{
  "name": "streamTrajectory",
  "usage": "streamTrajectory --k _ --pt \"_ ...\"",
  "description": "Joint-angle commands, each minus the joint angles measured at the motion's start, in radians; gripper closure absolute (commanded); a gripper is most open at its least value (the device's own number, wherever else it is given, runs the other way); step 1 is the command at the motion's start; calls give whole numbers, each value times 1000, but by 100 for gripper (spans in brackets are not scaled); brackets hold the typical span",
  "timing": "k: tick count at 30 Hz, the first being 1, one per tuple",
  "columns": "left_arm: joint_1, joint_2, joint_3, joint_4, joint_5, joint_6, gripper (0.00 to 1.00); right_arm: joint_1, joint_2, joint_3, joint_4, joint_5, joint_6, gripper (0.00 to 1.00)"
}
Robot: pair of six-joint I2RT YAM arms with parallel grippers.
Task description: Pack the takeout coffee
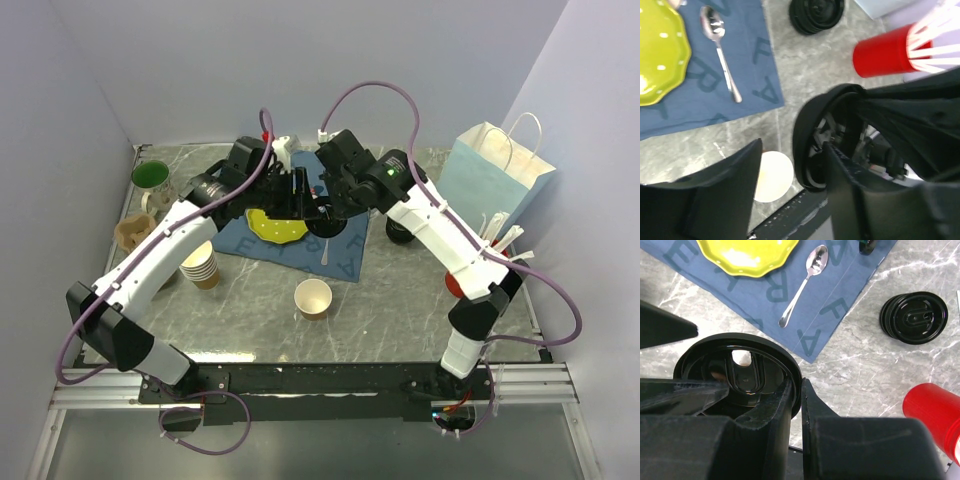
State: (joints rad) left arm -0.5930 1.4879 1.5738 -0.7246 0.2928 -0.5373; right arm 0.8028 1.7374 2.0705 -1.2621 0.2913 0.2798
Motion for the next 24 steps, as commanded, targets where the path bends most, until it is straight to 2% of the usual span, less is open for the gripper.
streamTrajectory --k 1,2,5,7,8,10,12,14,15,16,18,19,20,21,23,24 --pt "-8 12 48 -12 -92 23 48 9 5 60 -25 9 13 88" --pt "-10 11 49 -12 -101 22 58 9 5 62 -23 8 12 88" --pt "-11 9 52 -3 -106 20 72 9 2 65 -19 -4 13 87" --pt "-11 11 55 2 -93 20 78 9 -2 74 -20 -18 15 85" --pt "-11 11 54 5 -81 20 81 9 -7 88 -20 -23 16 79" --pt "-11 6 39 19 -40 19 82 9 -18 103 -17 -41 21 74" --pt "-7 2 11 48 -3 25 82 7 -47 129 -2 -78 30 64" --pt "15 -6 -3 86 92 23 82 6 -103 123 27 -124 41 55" --pt "28 -9 -26 108 144 4 82 4 -130 108 67 -136 45 54" --pt "44 -20 -40 138 248 -15 81 4 -160 85 101 -152 51 52" --pt "105 -32 -95 262 386 -102 80 3 -287 -42 247 -208 56 51" --pt "123 -49 -116 319 510 -140 80 1 -339 -102 307 -228 56 50" --pt "154 -57 -154 376 560 -185 79 3 -446 -222 364 -248 50 48" --pt "168 -61 -172 509 601 -282 79 1 -502 -286 503 -286 42 47" --pt "188 -64 -204 621 707 -378 79 -1 -664 -471 638 -307 55 46" --pt "188 -57 -221 733 729 -485 79 -1 -718 -531 706 -305 58 46"
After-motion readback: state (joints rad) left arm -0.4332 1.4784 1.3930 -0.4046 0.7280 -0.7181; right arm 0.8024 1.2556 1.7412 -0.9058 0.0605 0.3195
